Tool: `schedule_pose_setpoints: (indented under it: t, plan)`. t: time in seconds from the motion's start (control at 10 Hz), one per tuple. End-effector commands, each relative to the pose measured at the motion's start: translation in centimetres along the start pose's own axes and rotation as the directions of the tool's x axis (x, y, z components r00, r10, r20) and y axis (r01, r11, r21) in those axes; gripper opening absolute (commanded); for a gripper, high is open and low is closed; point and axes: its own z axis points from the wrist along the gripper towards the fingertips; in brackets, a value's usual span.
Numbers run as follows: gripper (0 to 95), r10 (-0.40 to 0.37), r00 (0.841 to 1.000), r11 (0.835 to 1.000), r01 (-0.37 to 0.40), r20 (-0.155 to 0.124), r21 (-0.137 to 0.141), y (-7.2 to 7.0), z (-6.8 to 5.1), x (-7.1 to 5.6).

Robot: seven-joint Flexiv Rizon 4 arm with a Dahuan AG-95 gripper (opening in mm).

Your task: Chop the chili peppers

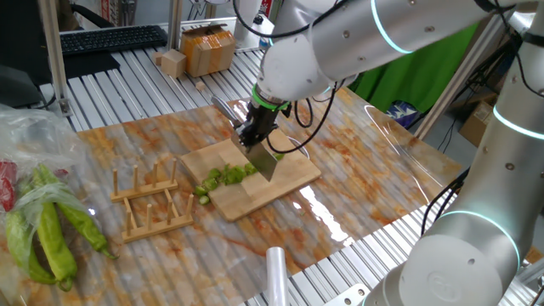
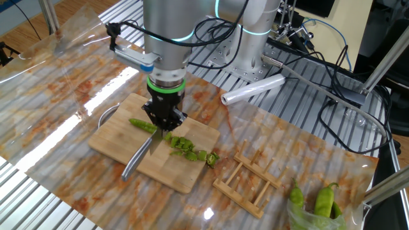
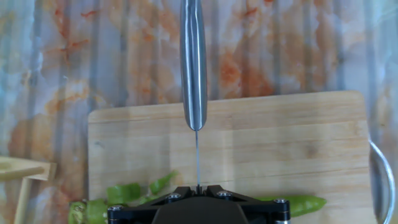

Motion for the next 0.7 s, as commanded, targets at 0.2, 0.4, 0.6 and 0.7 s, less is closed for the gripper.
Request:
schedule_pose_setpoints:
  t: [0.2, 0.4, 0.6, 0.7]
  plan:
    - [0.0, -0.011, 1.0, 1.0, 0.011, -0.003, -0.007, -0.66, -0.09, -0.01]
    - [0.0, -0.01, 1.0, 1.0, 0.01, -0.004, -0.007, -0.71, -0.07, 0.0]
    - [0.0, -0.012, 1.0, 1.0, 0.012, -0.004, -0.007, -0.71, 0.2, 0.03]
    - [0.0, -0.012, 1.0, 1.0, 0.012, -0.002, -0.007, -0.71, 0.48, 0.06]
